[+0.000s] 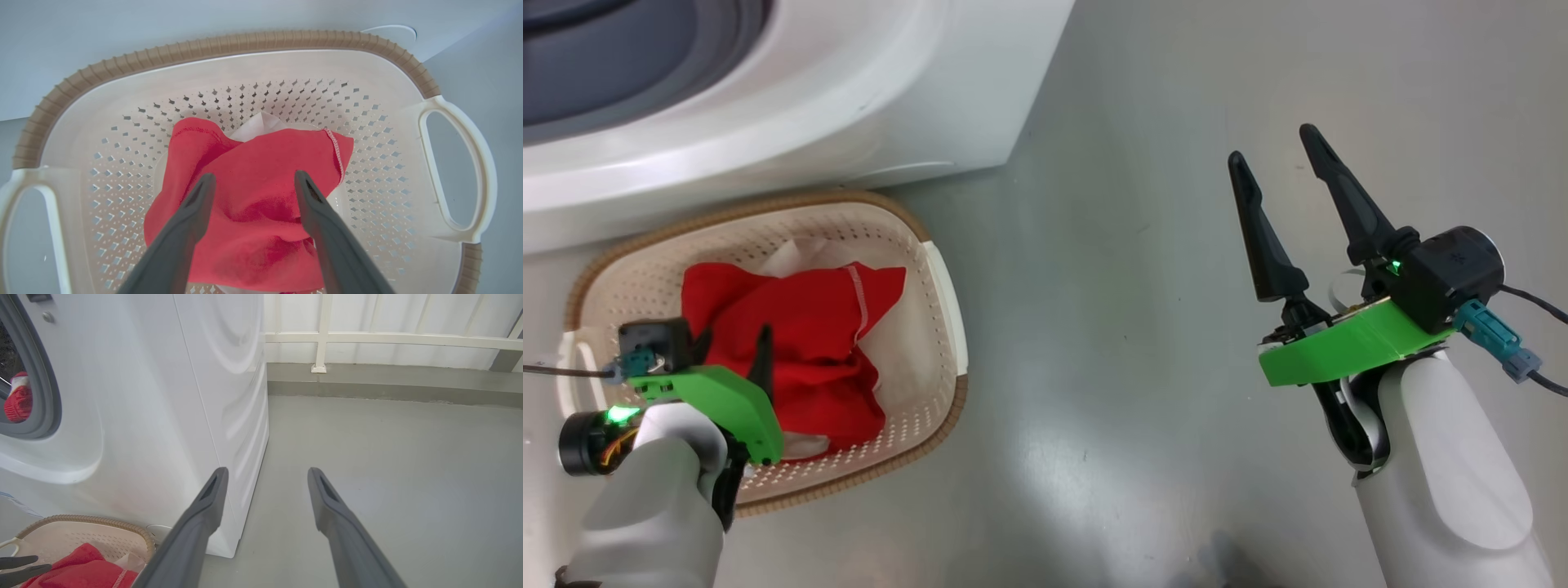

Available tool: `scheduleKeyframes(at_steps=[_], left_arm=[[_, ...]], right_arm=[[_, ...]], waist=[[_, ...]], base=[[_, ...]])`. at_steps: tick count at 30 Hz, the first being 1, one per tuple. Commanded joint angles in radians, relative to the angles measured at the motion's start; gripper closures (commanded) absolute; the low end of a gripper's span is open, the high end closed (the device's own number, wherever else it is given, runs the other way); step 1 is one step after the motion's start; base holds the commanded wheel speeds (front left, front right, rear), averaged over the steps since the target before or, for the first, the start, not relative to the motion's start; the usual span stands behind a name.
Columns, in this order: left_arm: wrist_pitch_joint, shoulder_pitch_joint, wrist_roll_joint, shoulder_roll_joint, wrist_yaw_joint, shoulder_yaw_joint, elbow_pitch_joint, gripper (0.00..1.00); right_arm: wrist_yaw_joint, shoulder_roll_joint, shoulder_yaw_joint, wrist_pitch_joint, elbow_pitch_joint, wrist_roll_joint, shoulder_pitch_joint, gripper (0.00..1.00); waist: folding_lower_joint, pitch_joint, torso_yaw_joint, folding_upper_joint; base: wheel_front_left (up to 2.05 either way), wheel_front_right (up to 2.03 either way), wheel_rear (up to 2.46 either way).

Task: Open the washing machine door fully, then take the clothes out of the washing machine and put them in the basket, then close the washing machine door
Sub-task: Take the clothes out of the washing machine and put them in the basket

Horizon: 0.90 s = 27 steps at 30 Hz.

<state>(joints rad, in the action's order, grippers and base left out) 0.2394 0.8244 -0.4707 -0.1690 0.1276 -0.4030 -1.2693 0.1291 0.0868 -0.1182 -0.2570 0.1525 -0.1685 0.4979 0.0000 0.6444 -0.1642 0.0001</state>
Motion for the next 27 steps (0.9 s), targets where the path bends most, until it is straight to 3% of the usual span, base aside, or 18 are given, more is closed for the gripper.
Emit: scheduleKeyframes(at_steps=[1, 7, 12, 27], left_arm=[[0.014, -0.029, -0.014, -0.034, 0.003, 0.013, 0.015, 0.0], [0.021, -0.047, -0.055, -0.044, 0.003, 0.021, 0.061, 0.0], [0.022, -0.081, -0.056, -0.066, 0.003, 0.08, 0.182, 0.0], [0.022, -0.33, 0.125, -0.031, -0.014, 0.341, 0.601, 0.0]], right_arm=[[0.002, -0.001, -0.018, -0.005, -0.02, 0.008, -0.025, 0.0], [0.002, 0.013, -0.019, -0.005, -0.016, 0.006, -0.047, 0.0], [0.002, 0.025, -0.016, -0.005, -0.01, 0.006, -0.066, 0.0], [0.002, 0.068, -0.014, -0.005, 0.025, -0.014, -0.159, 0.0]], waist=[[0.0, -0.023, 0.014, -0.0001], [0.0, -0.059, 0.035, -0.0001], [0.0, -0.102, 0.058, -0.0001], [0.0, -0.3, 0.105, -0.0001]], base=[[0.0, 0.0, 0.0], [0.0, 0.0, 0.0], [0.0, 0.0, 0.0], [0.0, 0.0, 0.0]])
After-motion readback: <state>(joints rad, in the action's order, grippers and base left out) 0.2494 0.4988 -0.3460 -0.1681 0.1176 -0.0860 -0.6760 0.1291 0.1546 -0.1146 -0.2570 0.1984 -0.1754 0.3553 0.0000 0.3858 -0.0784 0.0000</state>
